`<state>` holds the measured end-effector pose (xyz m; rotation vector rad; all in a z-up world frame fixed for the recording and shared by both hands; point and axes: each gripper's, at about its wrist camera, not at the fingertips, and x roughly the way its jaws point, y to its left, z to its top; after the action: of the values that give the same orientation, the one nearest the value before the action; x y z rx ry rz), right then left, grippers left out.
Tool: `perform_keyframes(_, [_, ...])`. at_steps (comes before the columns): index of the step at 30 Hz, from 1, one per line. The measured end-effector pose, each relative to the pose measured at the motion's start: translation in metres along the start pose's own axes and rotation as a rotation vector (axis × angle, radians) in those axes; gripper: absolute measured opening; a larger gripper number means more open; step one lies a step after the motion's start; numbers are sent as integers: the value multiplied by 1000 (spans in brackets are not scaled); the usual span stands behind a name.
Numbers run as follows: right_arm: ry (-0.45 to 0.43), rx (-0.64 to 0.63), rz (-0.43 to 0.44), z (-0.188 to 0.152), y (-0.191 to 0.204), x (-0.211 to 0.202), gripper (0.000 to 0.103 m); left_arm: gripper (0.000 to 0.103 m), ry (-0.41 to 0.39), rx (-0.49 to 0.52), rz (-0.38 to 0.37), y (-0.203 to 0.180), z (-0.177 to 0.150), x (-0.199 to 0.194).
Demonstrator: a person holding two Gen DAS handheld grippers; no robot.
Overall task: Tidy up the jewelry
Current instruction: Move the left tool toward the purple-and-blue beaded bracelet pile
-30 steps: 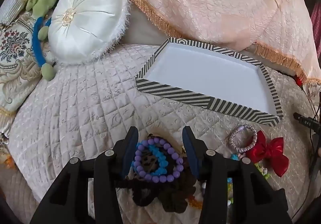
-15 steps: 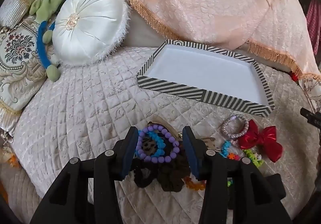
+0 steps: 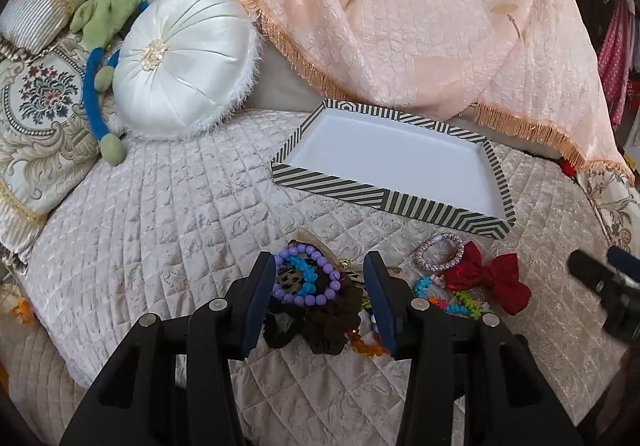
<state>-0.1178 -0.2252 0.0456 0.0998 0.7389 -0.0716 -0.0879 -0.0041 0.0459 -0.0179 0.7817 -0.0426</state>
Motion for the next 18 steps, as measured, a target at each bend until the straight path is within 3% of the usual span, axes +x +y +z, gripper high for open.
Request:
perform_keyframes(6, [6,-72,-1,-6,31,-2,100,36,-3,0,10,1,-3,-4])
perform_keyframes(18, [-4,-54,-2,-9,32,-5,100,36,13,-14,21,2,-9,-1])
